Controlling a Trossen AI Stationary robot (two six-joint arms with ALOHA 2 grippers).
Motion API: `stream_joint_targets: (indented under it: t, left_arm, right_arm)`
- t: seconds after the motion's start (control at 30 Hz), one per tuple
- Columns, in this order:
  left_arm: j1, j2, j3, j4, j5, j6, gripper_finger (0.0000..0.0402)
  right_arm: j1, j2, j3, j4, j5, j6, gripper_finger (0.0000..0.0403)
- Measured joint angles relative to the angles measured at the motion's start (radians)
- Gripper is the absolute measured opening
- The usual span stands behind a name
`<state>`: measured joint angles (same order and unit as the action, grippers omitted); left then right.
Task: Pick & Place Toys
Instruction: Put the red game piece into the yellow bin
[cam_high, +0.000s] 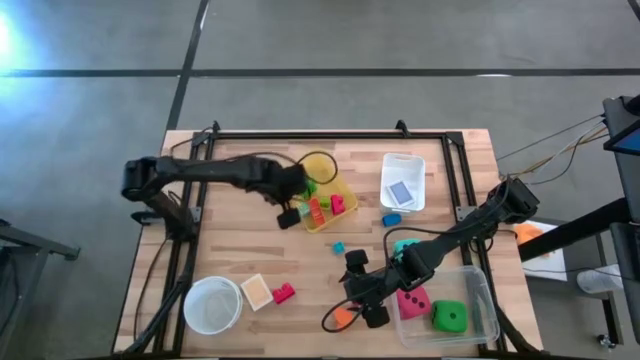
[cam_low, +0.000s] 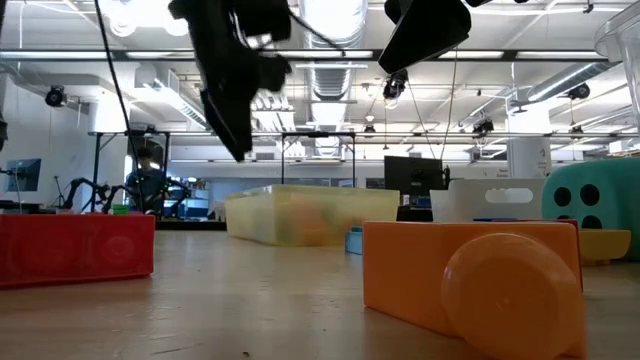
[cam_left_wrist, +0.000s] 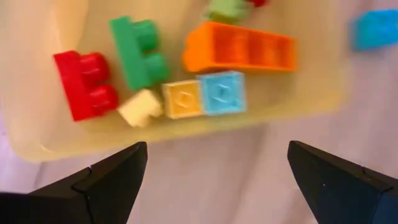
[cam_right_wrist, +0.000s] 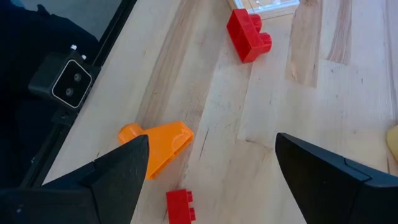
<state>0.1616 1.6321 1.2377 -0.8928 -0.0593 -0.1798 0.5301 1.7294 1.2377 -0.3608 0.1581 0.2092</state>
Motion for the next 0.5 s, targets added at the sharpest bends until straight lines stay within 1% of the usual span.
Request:
stream_joint_targets:
  t: [0.1, 0.23, 0.37, 0.5]
  left_arm:
    - [-0.092, -0.051, 0.0, -0.045, 0.0, -0.047, 0.0394]
    - [-0.256, -0.098, 0.0, -0.11, 0.0, -0.089, 0.0394]
    - [-0.438, -0.109, 0.0, -0.158, -0.008, -0.061, 0.0394]
    - [-0.595, -0.104, -0.001, -0.137, -0.041, -0.06, 0.0394]
  right_arm:
    - [0.0, 0.0, 0.0, 0.0, 0.0, 0.0, 0.0343]
    - [0.0, 0.0, 0.0, 0.0, 0.0, 0.0, 0.0343]
    - [0.0, 0.0, 0.0, 0.0, 0.0, 0.0, 0.0343]
    - [0.0, 0.0, 0.0, 0.001, 0.0, 0.0, 0.0343]
